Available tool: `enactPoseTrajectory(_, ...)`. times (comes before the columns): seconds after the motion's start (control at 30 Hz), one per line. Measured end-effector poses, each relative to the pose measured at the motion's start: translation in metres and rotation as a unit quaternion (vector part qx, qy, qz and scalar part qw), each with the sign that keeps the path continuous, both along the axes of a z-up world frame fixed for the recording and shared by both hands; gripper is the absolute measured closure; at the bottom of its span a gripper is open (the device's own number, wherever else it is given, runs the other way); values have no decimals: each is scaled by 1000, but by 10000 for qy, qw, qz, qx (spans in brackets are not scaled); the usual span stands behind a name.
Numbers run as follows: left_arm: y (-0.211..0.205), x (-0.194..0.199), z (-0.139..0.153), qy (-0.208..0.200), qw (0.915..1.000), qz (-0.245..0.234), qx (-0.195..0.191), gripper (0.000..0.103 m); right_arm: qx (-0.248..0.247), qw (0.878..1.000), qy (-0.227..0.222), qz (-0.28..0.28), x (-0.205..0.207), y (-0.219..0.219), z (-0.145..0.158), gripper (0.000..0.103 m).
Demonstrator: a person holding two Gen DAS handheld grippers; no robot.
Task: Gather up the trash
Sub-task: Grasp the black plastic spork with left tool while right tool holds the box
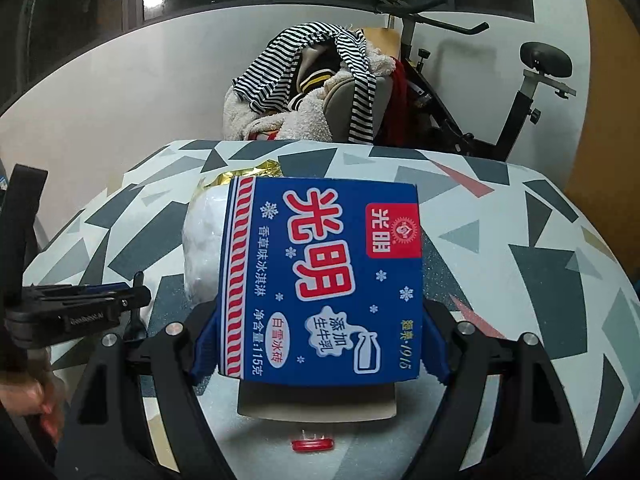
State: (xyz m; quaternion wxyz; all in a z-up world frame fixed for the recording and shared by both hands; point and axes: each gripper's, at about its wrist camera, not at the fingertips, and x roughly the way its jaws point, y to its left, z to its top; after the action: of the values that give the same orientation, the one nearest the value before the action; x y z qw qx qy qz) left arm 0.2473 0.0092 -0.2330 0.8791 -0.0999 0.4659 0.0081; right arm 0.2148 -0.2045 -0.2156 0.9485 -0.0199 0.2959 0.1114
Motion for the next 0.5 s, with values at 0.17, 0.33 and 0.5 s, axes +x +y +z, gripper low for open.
enactPoseTrajectory(0.17, -7, 0, -1, -56, 9997, -154, 152, 65, -13, 10000, -54, 54, -1, 0, -1, 25)
enactPoseTrajectory(0.33, -9, -1, -2, -102, 9995, -183, 223, 65, -15, 9999, -90, 60, -1, 1, -3, 25)
enactPoseTrajectory(0.5, -8, -3, -3, -142, 9992, -201, 300, 72, -24, 9999, -106, 65, -2, 1, -4, 25)
